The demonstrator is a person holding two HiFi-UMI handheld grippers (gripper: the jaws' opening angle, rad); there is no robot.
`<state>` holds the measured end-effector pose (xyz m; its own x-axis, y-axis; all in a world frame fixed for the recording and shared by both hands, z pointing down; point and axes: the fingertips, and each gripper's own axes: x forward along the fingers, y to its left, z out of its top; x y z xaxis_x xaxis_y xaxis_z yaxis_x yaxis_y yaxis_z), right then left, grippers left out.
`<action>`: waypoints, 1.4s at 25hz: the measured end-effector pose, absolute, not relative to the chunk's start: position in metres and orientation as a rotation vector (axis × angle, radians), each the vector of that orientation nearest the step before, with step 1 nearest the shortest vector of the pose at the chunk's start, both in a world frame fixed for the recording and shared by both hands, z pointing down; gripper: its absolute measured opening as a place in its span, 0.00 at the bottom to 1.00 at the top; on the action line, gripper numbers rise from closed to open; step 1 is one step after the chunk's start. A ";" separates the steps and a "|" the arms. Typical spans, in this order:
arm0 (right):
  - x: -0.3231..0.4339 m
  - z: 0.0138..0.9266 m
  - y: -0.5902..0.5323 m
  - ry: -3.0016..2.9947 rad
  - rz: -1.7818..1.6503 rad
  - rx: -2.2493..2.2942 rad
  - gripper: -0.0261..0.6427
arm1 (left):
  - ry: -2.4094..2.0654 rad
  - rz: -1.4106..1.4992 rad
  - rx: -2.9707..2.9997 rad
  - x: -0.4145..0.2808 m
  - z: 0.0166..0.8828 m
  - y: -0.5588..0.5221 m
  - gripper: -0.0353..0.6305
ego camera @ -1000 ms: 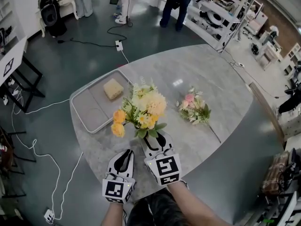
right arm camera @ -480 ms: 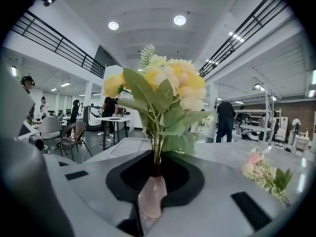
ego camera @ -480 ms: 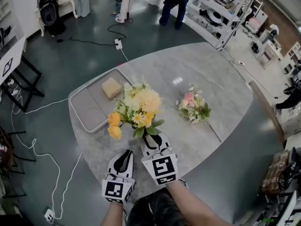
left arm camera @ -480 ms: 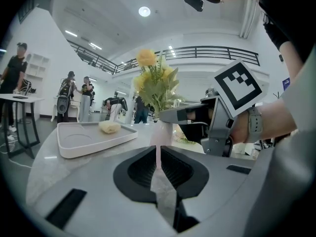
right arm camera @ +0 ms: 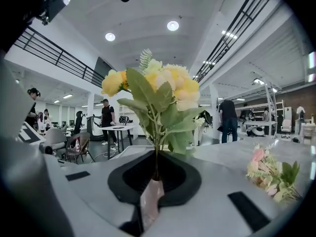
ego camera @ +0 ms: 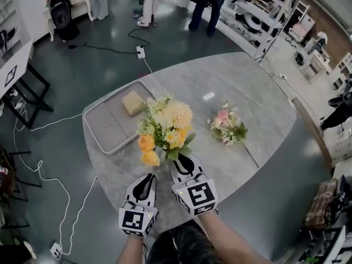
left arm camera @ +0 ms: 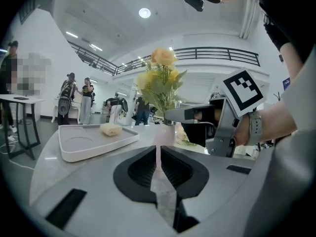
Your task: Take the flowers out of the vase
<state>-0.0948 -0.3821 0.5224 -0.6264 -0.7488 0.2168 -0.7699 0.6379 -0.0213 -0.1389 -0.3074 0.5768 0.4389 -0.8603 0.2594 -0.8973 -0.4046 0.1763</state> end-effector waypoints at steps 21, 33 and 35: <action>-0.080 0.477 -0.386 -2.798 0.174 1.275 0.09 | -1.516 0.137 2.453 -0.129 0.551 -0.318 0.09; -0.078 0.456 -0.384 -2.826 0.148 1.253 0.09 | -1.534 0.087 2.473 -0.124 0.528 -0.324 0.09; -0.078 0.452 -0.384 -2.830 0.145 1.250 0.09 | -1.540 0.080 2.477 -0.123 0.522 -0.326 0.09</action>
<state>-0.0778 -0.3836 0.4525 -0.6733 -0.7353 0.0783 -0.7394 0.6699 -0.0673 -0.1234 -0.3260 0.5224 0.4480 -0.8790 0.1632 -0.8912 -0.4246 0.1597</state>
